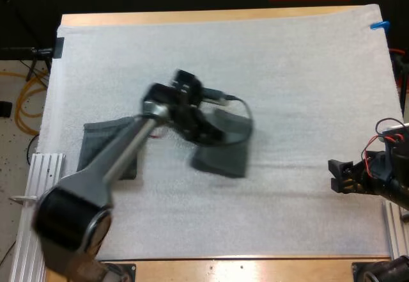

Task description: Pick towel from pile fold and stack

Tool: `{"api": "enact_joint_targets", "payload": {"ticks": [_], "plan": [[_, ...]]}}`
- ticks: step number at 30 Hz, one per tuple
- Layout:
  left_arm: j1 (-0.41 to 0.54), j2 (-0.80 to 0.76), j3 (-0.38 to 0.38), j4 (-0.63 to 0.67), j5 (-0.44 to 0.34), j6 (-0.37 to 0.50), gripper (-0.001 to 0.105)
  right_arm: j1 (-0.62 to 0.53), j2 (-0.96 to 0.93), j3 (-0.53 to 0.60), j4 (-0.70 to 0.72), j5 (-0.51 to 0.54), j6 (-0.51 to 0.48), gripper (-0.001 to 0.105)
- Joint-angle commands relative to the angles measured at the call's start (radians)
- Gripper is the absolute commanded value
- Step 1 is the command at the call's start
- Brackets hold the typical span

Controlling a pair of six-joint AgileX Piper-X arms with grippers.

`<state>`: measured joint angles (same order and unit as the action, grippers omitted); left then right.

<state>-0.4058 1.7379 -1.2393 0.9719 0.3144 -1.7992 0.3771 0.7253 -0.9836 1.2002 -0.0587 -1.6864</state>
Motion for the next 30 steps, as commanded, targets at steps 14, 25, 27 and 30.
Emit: {"api": "enact_joint_targets", "payload": {"ticks": [14,25,27,30], "plan": [[0.427,-0.215,-0.015,0.26,-0.185,0.253,0.0,0.001,-0.006,-0.002,-0.036,0.002,0.001,0.07],[0.585,-0.215,-0.015,0.304,-0.327,0.271,0.0,0.001,-0.006,-0.002,-0.038,0.002,0.001,0.07],[0.608,-0.215,-0.014,0.298,-0.326,0.271,0.0,0.001,-0.006,-0.002,-0.038,0.002,0.001,0.07],[0.637,-0.212,-0.005,0.278,-0.326,0.271,0.0,0.001,-0.006,-0.002,-0.038,0.002,0.001,0.07]]}}
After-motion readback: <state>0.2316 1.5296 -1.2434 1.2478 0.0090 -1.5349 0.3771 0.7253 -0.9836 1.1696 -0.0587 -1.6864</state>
